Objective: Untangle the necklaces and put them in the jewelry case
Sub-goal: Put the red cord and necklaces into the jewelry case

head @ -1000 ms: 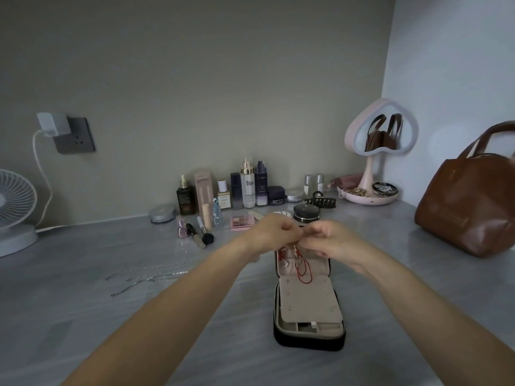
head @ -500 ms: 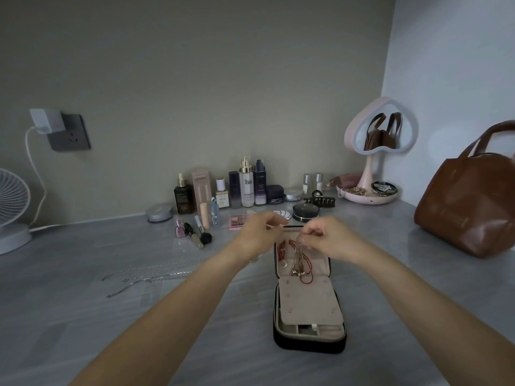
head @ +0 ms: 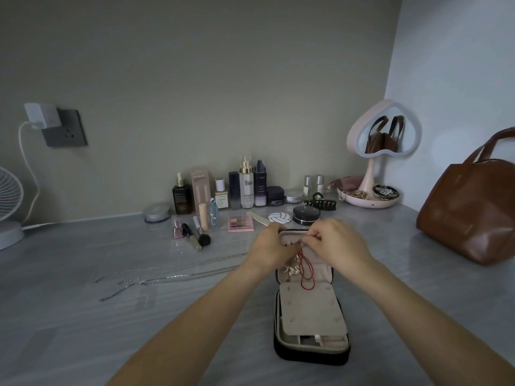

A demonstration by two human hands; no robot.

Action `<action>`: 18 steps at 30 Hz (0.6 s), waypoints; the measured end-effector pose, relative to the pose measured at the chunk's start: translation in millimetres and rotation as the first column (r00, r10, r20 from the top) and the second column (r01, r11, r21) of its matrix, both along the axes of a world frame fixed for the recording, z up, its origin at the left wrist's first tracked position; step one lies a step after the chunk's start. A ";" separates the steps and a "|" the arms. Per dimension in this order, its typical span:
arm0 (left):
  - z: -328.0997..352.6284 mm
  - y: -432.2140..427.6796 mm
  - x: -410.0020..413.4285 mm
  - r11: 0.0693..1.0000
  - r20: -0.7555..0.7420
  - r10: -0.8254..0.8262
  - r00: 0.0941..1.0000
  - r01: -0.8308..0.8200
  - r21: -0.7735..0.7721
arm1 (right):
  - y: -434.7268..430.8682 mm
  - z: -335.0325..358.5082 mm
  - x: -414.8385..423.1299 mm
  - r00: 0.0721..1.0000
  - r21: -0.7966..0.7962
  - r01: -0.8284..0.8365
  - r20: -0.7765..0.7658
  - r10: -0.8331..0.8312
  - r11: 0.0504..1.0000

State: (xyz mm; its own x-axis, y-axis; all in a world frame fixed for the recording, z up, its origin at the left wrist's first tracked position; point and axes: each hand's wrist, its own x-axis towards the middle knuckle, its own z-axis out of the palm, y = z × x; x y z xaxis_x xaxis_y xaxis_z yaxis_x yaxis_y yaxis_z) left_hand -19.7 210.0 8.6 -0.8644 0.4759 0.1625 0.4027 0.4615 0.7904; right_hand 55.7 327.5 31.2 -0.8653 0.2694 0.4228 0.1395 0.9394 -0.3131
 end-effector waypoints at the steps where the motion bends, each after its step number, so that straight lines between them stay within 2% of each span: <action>1: -0.9 -0.5 -1.0 1.000 0.004 -0.004 1.000 0.004 0.011 | 0.1 -0.5 1.0 1.000 0.017 0.016 -0.014 -0.015 1.000; 5: -4.8 -1.5 -3.2 0.997 0.025 -0.016 1.000 0.014 0.080 | -3.4 -5.7 1.5 0.996 0.115 0.065 -0.075 -0.056 0.991; 8: -6.2 -1.0 -1.2 0.990 0.032 -0.025 0.999 0.020 0.139 | -7.0 -10.0 0.3 0.987 0.120 0.125 -0.120 -0.111 0.985; 14: -9.2 2.5 0.4 0.985 0.037 -0.024 0.999 0.017 0.174 | -4.3 -14.4 -0.7 0.981 -0.085 0.158 -0.097 -0.167 0.984; 18: -15.0 0.4 -1.5 0.981 0.028 -0.040 0.999 0.033 0.190 | -5.8 -24.1 3.5 0.989 -0.105 0.144 -0.022 -0.147 0.984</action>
